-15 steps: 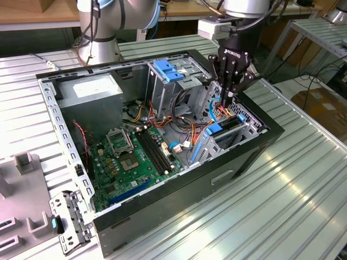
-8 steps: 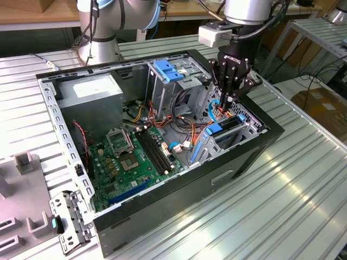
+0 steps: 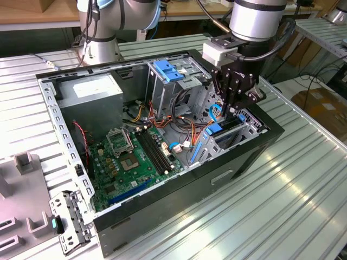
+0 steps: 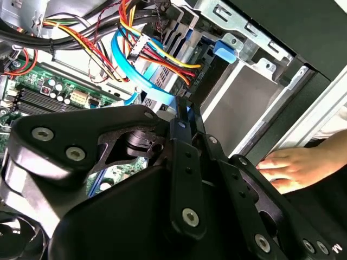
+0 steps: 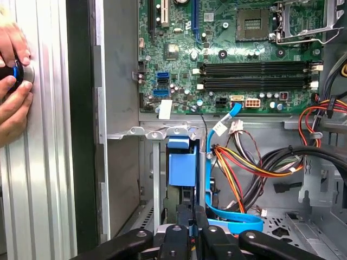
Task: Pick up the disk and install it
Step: 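Insert the second disk wire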
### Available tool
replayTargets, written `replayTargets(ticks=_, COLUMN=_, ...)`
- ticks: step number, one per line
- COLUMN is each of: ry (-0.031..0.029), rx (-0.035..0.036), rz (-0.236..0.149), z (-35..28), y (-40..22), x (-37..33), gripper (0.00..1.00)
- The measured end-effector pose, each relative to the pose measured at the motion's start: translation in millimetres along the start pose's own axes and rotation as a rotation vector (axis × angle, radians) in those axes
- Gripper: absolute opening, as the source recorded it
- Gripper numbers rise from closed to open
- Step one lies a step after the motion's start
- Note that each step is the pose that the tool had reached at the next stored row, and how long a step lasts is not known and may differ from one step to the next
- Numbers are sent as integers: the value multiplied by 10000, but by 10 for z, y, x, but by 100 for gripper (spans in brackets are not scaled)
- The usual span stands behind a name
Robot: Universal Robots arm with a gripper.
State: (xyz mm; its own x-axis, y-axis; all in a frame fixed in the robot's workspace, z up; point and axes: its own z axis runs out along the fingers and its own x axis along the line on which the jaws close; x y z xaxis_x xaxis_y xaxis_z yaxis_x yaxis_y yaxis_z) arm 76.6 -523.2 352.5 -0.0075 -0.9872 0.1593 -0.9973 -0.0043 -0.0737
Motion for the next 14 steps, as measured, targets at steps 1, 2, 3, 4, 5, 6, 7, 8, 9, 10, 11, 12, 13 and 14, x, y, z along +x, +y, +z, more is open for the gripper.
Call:
replayTargets(ticks=1, ry=1, rx=1, rz=-7, z=0, y=0, x=0, gripper=16)
replayTargets(ticks=2, ry=17, rx=2, rz=-8, z=0, y=1, x=0, gripper=16)
replayTargets(ticks=3, ry=18, rx=1, rz=-8, z=0, y=1, x=0, gripper=16)
replayTargets(ticks=4, ry=20, rx=1, rz=-8, z=0, y=1, x=0, gripper=16)
replayTargets(ticks=5, ry=21, rx=1, rz=-8, z=0, y=1, x=0, gripper=16)
replayTargets(ticks=6, ry=22, rx=1, rz=-8, z=0, y=1, x=0, gripper=16)
replayTargets(ticks=7, ry=30, rx=1, rz=-9, z=0, y=2, x=0, gripper=16)
replayTargets(ticks=8, ry=43, rx=1, rz=-10, z=0, y=3, x=0, gripper=16)
replayTargets(ticks=9, ry=44, rx=1, rz=-10, z=0, y=3, x=0, gripper=16)
replayTargets(ticks=10, ry=45, rx=1, rz=-10, z=0, y=3, x=0, gripper=16)
replayTargets(ticks=11, ry=46, rx=2, rz=-10, z=0, y=3, x=0, gripper=16)
replayTargets(ticks=12, ry=46, rx=1, rz=-10, z=0, y=3, x=0, gripper=16)
replayTargets(ticks=13, ry=47, rx=1, rz=-10, z=0, y=3, x=0, gripper=16)
replayTargets(ticks=14, ry=48, rx=1, rz=-10, z=0, y=3, x=0, gripper=16)
